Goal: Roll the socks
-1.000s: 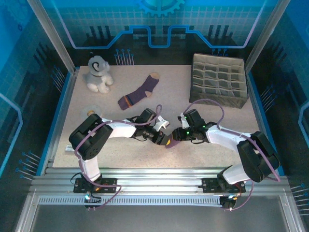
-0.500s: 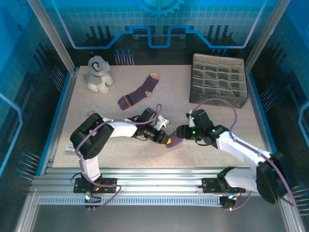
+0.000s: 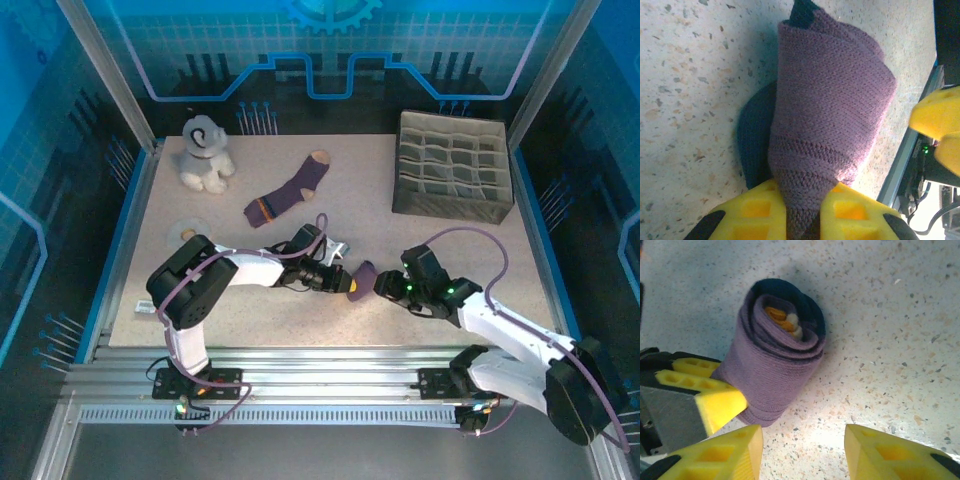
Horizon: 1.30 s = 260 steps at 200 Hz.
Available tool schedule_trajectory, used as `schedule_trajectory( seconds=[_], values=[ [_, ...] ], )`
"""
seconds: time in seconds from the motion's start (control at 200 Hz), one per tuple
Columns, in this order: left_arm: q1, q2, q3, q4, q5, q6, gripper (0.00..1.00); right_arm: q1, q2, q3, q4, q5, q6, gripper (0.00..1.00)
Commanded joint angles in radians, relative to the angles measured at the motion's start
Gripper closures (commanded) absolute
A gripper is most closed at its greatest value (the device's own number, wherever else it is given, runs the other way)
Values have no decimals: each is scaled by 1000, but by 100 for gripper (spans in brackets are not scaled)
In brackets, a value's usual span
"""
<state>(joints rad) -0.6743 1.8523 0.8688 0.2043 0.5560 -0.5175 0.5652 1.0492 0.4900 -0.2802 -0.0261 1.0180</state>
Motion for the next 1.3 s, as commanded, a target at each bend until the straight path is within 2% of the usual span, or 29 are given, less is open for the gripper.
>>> schedule_trajectory(
  seconds=[0.0, 0.495, 0.841, 1.006, 1.296],
  values=[
    [-1, 60, -53, -21, -69, -104, 100, 14, 50, -8, 68, 1, 70, 53],
    [13, 79, -108, 101, -27, -212, 100, 15, 270, 49, 223, -54, 107, 54],
    [33, 85, -141, 155, -21, -245, 100, 23, 212, 54, 203, -9, 113, 55],
    [36, 87, -143, 159, -21, -247, 100, 23, 190, 52, 209, 12, 114, 51],
    [36, 88, -149, 169, -19, -251, 100, 16, 304, 96, 234, 15, 113, 47]
  ],
)
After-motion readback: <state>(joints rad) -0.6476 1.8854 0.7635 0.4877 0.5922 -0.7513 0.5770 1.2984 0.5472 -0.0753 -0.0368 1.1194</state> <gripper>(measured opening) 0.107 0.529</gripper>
